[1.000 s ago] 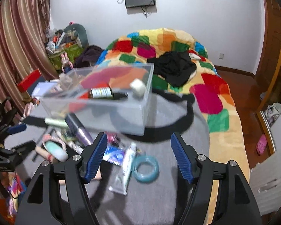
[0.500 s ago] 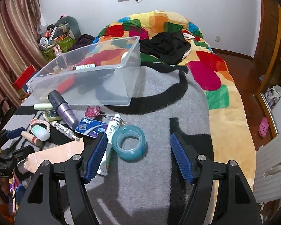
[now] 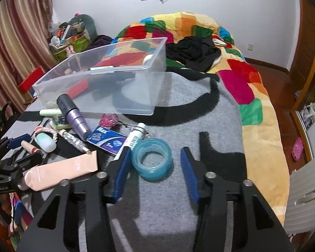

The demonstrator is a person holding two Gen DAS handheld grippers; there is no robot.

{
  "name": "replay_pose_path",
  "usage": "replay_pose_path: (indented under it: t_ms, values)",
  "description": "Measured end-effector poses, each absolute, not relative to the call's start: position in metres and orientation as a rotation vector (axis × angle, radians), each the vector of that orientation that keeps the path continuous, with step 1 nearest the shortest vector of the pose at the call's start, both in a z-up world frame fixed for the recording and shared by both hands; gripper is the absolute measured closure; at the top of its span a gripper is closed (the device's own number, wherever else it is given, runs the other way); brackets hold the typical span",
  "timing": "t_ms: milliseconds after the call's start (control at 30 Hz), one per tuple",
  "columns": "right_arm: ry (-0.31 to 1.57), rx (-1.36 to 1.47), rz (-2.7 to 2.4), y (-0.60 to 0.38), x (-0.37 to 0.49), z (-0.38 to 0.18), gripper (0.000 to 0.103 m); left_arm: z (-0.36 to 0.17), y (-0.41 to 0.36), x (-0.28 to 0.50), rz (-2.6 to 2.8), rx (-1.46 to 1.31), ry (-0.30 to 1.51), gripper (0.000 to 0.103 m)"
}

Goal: Organize objects
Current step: 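Grasp the beige lipstick tube with the left tool while the right grasps the blue tape roll, then drop the lipstick tube into the box with the left tool while the right drops the blue tape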

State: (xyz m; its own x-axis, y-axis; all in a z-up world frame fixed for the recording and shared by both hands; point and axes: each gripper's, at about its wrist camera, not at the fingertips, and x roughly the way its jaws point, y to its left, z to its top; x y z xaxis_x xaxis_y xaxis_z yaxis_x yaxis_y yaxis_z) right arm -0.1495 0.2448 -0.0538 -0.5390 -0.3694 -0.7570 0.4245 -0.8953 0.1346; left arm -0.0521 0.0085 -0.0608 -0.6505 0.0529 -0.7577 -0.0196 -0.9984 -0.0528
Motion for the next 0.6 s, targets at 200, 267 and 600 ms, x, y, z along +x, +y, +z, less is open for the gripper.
replay_pose_path:
  t_ms: [200,267,600]
  values:
    - [0.082,1.187,-2.392,0.246,-0.149,-0.053,0.066,-0.048,0.000,-0.045,2.842,-1.250,-0.110,0.019]
    - [0.081,1.190,-2.390,0.249,-0.147,-0.053,0.066,-0.041,-0.003,-0.043,2.854,-1.227,-0.124,0.019]
    - [0.146,1.186,-2.421,0.244,-0.149,-0.057,0.068,-0.009,-0.015,-0.055,2.908,-1.120,-0.156,0.019]
